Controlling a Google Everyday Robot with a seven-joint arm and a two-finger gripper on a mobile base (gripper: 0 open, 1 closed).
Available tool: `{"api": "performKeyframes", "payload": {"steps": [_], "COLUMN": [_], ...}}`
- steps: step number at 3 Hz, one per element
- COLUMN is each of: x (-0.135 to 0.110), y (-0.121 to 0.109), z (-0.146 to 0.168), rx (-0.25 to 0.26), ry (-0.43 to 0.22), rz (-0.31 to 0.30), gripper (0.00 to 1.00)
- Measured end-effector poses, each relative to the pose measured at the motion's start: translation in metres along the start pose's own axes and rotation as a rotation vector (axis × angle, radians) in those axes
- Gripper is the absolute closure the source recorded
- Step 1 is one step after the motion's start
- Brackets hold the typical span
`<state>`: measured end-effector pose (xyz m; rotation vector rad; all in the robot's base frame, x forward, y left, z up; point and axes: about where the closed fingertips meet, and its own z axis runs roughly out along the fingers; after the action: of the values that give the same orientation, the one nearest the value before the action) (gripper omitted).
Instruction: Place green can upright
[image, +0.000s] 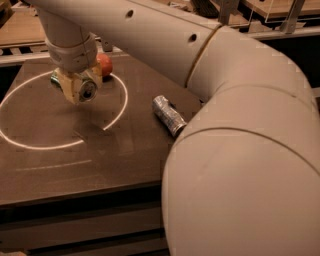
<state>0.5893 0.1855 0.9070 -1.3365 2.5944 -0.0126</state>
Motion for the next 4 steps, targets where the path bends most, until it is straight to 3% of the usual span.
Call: {"api": "performKeyframes", "payload": {"steps": [1,2,3,4], "x": [0.027,0.088,0.088,0.087], "y": [-0.014,-0.028,-0.028,-0.029], "z": [-0.022,-0.044,-0.044,-0.044], "rx": [0.018,0.049,0.049,0.063], "ry": [-0.028,-0.049,-0.050,-0.045], "rz": [0.040,0.115,0.115,0.168], "gripper": [1.00,1.00,1.00,1.00]}}
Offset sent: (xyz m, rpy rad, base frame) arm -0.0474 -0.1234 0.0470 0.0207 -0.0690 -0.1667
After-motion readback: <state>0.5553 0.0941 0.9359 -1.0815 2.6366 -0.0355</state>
